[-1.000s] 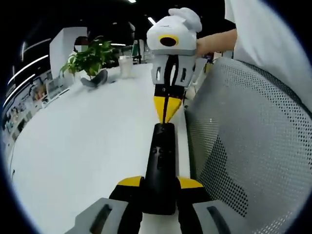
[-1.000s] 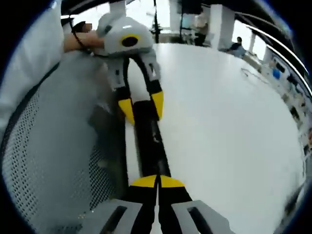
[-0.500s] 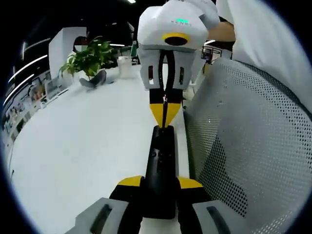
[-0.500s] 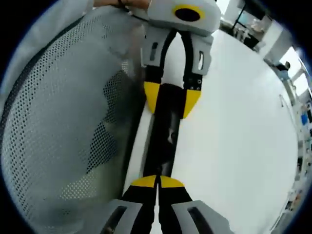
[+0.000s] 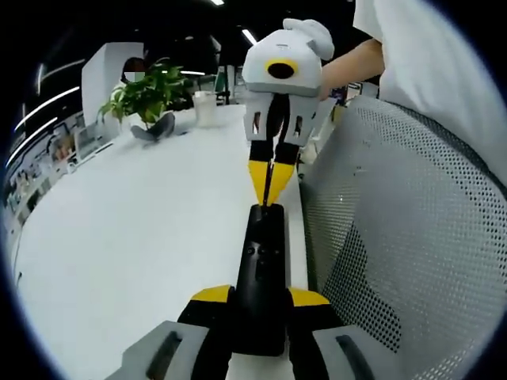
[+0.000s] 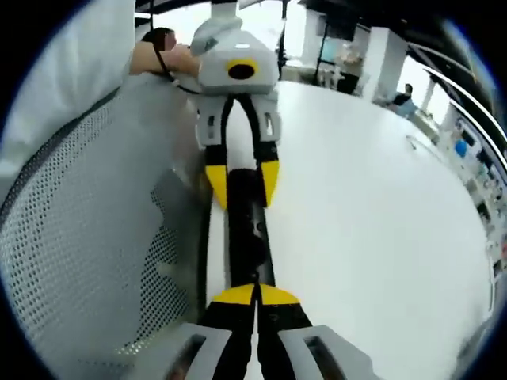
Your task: Press the specified remote control buttons in sequence, fully releasing each button before pressing the next.
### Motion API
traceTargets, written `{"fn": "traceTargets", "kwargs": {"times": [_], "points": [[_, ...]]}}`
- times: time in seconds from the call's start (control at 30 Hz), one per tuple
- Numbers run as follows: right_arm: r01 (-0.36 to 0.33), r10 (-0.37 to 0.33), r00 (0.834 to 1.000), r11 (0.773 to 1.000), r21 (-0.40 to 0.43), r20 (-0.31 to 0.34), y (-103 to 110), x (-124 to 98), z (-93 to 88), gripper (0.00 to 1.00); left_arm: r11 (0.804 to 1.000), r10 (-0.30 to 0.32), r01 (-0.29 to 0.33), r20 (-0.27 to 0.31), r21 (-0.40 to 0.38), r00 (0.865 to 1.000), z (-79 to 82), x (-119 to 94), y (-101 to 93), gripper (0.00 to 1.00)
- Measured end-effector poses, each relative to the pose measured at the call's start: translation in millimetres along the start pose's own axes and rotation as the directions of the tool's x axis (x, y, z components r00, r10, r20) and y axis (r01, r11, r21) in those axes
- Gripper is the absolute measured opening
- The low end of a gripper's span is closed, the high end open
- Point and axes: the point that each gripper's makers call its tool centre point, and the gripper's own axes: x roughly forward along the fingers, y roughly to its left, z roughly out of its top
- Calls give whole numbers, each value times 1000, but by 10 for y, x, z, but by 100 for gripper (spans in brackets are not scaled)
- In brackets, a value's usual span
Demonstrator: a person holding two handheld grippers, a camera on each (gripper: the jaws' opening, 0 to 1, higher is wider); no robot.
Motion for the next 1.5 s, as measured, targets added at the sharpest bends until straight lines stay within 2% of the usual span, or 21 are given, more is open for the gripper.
{"fn": "traceTargets", "kwargs": {"times": [0.1,0.23,0.47,0.6,0.83,1.0,1.1,1.17,1.33,1.43,1.5], "points": [[13,-15,998,999,-38,-53,-4,-37,-53,0,1000,-1,1,-1,-1,1000,3,0,-2,25],[8,-8,998,1000,-15,-55,-26,-26,-31,0,1000,-1,1,-4,7,1000,5,-1,-4,25],[-14,12,998,999,-42,-59,-12,68,123,0,1000,0,0,-3,4,1000,9,-4,-1,25],[-24,13,995,994,-106,-102,-7,95,119,0,1000,0,0,-4,6,1000,11,-4,-2,25],[-16,-9,989,985,-173,-147,3,112,115,0,1000,0,0,-7,9,1000,7,-5,-3,25],[0,-20,989,990,-142,-144,-16,113,108,0,1000,-1,1,-10,13,1000,6,-6,-9,25],[-6,-3,994,997,-76,-113,-16,106,119,0,1000,0,0,-10,14,1000,9,-6,-11,25],[-13,4,994,997,-78,-108,-26,96,120,0,1000,1,-1,-10,14,1000,10,-6,-13,25],[-32,27,997,997,-67,-75,1,132,248,0,1000,1,-1,-10,14,1000,10,-8,-17,25],[-46,37,994,995,-88,-104,25,186,211,0,1000,1,-1,-10,13,1000,10,-9,-17,25],[-45,36,994,995,-90,-101,18,166,219,0,1000,2,-1,-10,13,1000,9,-10,-17,25]]}}
